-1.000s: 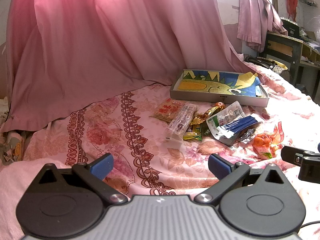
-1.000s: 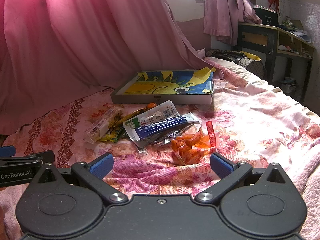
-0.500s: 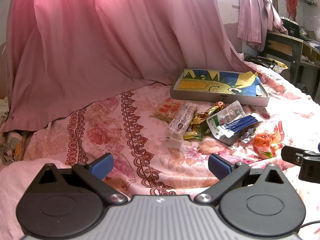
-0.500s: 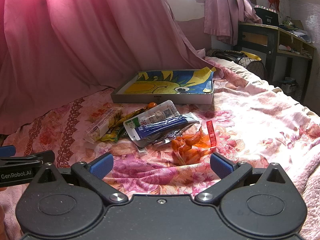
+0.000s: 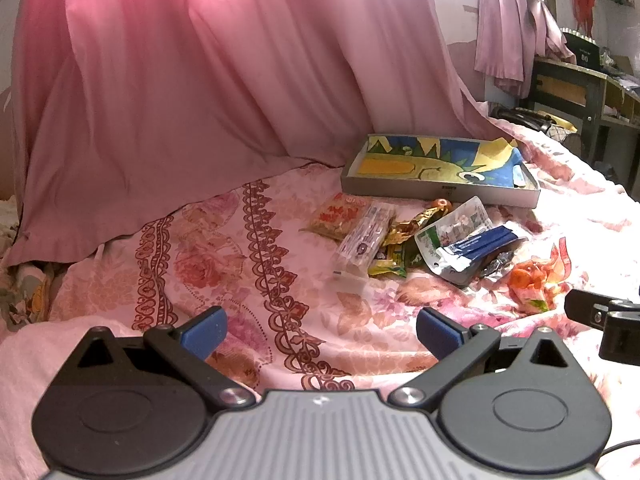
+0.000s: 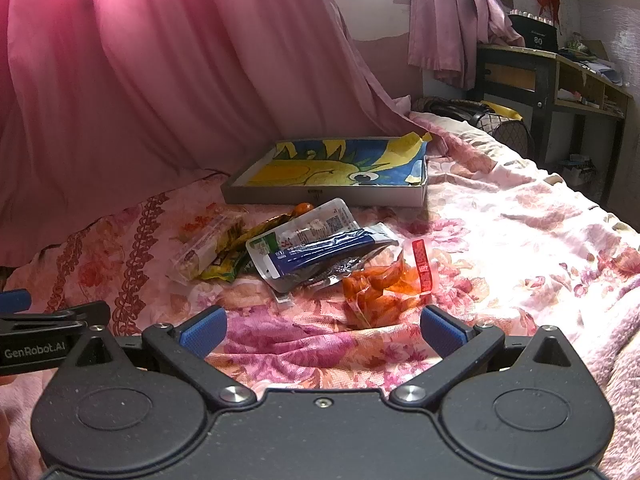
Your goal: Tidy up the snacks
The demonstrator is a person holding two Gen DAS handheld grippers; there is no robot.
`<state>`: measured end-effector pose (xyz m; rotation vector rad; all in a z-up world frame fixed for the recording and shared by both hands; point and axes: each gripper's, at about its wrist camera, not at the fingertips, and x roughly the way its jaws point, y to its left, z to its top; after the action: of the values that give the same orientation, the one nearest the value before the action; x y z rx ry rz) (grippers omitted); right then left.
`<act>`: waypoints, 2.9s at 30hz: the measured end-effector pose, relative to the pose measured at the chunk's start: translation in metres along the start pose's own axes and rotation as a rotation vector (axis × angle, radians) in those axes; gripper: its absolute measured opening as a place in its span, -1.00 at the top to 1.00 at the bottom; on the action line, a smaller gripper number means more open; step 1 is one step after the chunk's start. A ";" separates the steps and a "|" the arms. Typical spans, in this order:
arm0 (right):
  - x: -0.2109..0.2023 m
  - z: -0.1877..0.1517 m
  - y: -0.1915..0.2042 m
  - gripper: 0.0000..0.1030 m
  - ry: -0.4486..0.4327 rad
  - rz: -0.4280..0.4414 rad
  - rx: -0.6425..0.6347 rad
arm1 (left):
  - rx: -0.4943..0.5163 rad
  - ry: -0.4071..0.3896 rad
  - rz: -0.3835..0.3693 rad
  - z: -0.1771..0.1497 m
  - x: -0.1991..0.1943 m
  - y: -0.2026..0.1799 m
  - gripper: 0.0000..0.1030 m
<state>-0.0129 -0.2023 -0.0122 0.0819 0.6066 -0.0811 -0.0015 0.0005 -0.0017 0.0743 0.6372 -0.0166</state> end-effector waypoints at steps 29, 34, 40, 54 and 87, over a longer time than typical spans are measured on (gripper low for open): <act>0.042 0.030 -0.015 -0.99 0.126 -0.088 0.046 | 0.117 0.133 -0.045 0.050 0.066 -0.024 -0.99; 0.055 0.038 -0.020 -0.99 0.148 -0.090 0.057 | 0.152 0.124 -0.060 0.063 0.080 -0.032 -0.99; 0.071 0.046 -0.031 -0.99 0.183 -0.087 0.104 | 0.198 0.109 -0.078 0.075 0.099 -0.044 -0.99; 0.126 0.060 -0.068 -0.99 0.354 -0.044 0.298 | 0.275 0.077 -0.167 0.081 0.132 -0.067 -0.99; 0.201 0.053 -0.109 -0.49 0.468 0.006 0.520 | 0.564 0.119 -0.740 0.087 0.227 -0.129 -0.47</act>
<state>0.1711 -0.3260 -0.0894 0.6194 1.0421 -0.2167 0.2279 -0.1329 -0.0752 0.3824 0.7345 -0.9142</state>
